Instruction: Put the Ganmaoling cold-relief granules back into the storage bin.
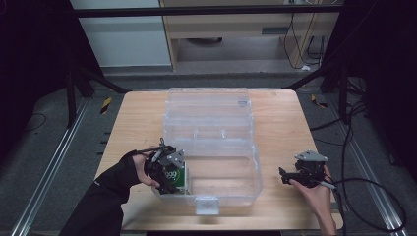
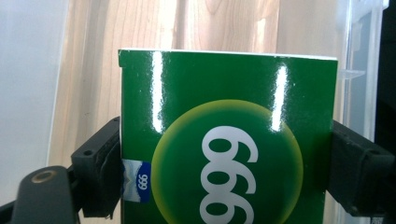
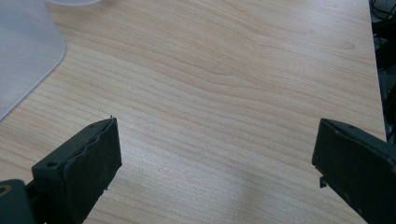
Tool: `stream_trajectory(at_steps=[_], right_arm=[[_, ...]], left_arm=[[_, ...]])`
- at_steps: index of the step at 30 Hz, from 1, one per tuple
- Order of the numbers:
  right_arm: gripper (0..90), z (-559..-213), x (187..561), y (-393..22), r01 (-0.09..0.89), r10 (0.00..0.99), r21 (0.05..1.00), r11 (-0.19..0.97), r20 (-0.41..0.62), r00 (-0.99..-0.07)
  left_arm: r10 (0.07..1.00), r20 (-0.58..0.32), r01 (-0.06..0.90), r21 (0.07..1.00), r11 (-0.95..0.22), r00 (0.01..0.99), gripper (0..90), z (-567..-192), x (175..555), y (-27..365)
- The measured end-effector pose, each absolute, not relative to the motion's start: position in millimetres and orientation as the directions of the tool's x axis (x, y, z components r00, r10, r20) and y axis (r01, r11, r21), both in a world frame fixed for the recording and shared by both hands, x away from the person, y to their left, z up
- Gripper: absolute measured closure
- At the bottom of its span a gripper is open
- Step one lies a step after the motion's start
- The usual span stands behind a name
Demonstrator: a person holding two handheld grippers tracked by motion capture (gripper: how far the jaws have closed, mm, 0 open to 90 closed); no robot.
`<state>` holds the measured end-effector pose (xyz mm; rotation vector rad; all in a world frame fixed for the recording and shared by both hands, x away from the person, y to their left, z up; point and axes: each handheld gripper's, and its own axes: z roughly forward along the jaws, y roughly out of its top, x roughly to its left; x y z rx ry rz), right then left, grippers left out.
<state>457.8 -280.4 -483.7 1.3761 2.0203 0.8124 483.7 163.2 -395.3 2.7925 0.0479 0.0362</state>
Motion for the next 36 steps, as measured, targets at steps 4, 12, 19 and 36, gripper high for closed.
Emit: stream_trajectory(at_steps=[4,12,19,36], right_arm=[[1.6,-483.8,458.0,-280.5,0.603,0.941,0.742,0.293,-0.111,-0.321],[1.2,-483.9,458.1,-280.6,0.605,0.941,0.741,0.293,-0.113,-0.318],[1.0,-483.8,458.1,-280.5,0.607,0.941,0.738,0.294,-0.114,-0.318],[3.0,-484.2,456.9,-279.6,0.612,0.94,0.734,0.295,-0.109,-0.323]], left_arm=[[0.04,0.022,0.029,0.346,-0.938,0.999,13.0,-393.0,483.4,164.1],[0.044,0.029,0.031,0.354,-0.935,0.999,12.9,-390.1,483.3,165.7],[0.068,0.038,0.046,0.423,-0.905,0.997,13.6,-375.3,481.8,170.6],[0.211,0.106,0.126,0.523,-0.843,0.972,25.3,-351.1,471.9,211.2]])
